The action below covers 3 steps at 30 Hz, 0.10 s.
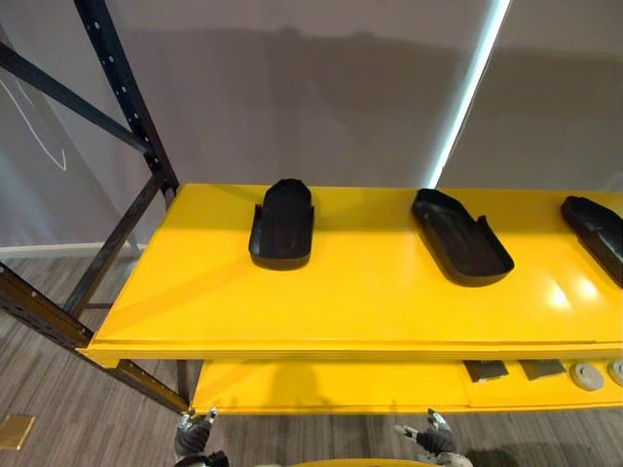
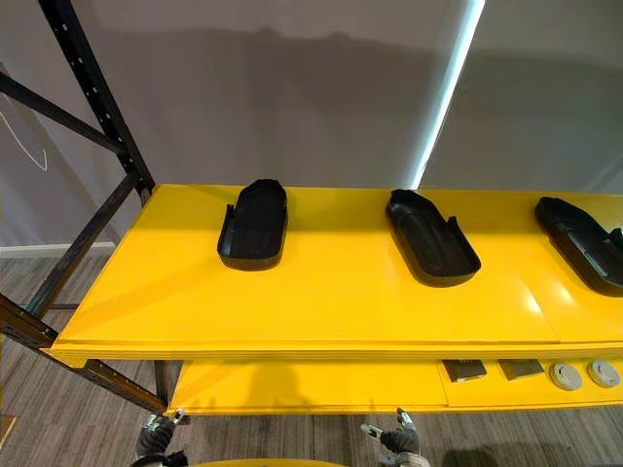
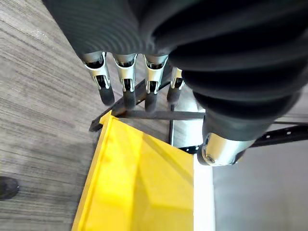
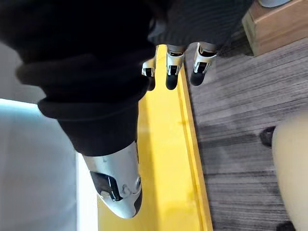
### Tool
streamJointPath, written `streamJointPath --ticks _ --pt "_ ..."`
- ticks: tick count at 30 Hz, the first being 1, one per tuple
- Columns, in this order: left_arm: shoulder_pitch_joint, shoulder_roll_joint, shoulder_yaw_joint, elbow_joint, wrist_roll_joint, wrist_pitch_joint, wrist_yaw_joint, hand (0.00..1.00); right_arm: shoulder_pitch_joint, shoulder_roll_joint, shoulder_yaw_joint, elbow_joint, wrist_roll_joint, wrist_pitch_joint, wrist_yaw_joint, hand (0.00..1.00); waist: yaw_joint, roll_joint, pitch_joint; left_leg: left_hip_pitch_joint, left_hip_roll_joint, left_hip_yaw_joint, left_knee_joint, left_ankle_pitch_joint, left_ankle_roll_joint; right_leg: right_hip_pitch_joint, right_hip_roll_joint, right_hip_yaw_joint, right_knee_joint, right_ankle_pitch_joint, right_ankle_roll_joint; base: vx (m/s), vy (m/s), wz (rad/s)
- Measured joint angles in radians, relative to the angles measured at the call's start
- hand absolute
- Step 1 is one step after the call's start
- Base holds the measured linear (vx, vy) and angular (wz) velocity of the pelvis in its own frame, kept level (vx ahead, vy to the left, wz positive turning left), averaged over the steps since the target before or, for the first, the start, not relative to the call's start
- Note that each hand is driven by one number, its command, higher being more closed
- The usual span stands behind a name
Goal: Walk over and take plastic housings, then place them on the shelf
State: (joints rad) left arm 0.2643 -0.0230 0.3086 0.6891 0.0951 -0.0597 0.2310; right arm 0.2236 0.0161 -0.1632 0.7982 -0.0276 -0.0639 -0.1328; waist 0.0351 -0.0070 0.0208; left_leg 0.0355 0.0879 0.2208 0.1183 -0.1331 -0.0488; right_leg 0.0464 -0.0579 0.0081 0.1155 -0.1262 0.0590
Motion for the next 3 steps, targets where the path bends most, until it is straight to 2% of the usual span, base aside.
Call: streamJointPath --ticks 3 --pt "-0.010 -0.006 -0.015 0.043 0.007 0.001 -0.011 0.00 0.000 -0.001 -0.026 0.022 0.008 0.000 -0.001 0.00 -0.004 0.002 0.000 0.026 -0.003 0.003 -0.040 0.026 -0.003 0.000 0.002 -0.001 -0.005 0.002 -0.003 0.00 0.000 0.00"
